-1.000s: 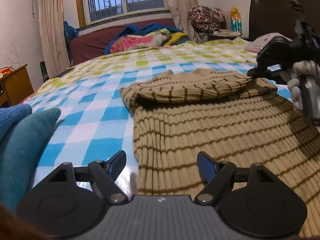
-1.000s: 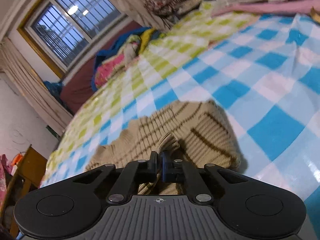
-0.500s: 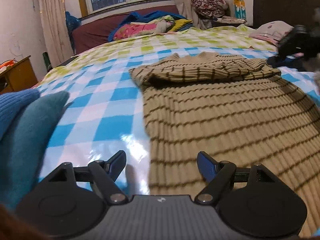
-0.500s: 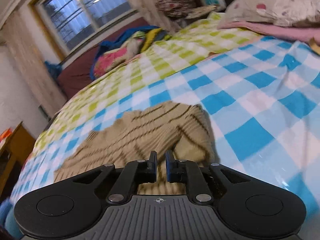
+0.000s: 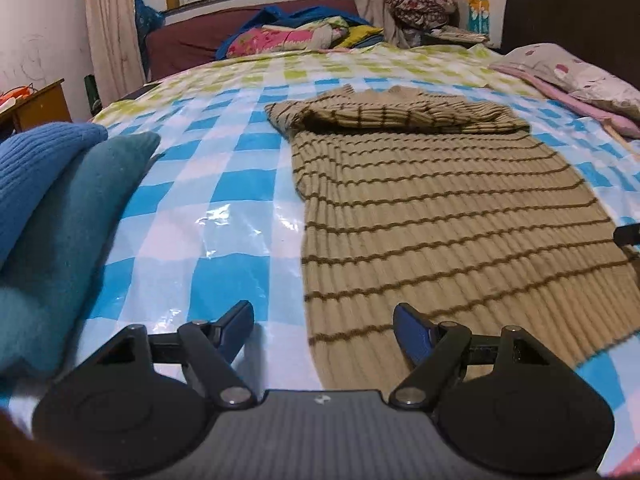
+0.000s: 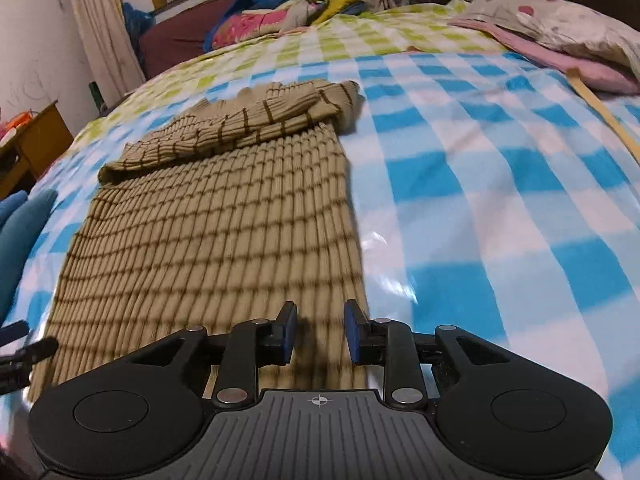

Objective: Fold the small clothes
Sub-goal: 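Lower both tools to the sweater hem and close on it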

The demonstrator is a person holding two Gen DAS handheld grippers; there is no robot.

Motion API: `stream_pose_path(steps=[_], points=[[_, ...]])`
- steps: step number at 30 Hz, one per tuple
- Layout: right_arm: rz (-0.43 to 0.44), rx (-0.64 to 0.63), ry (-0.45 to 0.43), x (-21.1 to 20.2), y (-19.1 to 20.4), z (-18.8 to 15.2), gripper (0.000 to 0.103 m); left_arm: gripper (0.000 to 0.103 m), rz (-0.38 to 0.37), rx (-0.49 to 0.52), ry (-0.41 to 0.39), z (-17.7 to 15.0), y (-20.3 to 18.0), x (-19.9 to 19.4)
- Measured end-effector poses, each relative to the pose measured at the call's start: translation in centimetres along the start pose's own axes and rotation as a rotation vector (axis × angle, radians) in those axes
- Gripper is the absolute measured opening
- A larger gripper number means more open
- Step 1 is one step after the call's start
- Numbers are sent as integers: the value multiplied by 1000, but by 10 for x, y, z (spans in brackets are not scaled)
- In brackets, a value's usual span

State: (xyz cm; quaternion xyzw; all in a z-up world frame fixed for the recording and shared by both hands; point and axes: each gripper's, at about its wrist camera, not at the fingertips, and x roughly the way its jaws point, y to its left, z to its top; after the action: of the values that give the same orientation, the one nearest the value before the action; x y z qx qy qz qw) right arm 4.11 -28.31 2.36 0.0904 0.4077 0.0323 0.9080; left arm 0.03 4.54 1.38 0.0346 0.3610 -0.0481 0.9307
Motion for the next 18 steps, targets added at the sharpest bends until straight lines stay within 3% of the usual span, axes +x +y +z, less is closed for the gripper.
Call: stream_pose_path(steps=[5, 7, 18], points=[[-35, 11, 22, -14, -11, -15, 28, 65, -64, -18, 35, -5, -4, 0], [0, 38, 62, -15, -14, -20, 28, 64, -76, -48, 43, -6, -1, 1], [78, 59, 91, -19, -11, -29, 28, 63, -85, -98, 66, -7, 7, -2]])
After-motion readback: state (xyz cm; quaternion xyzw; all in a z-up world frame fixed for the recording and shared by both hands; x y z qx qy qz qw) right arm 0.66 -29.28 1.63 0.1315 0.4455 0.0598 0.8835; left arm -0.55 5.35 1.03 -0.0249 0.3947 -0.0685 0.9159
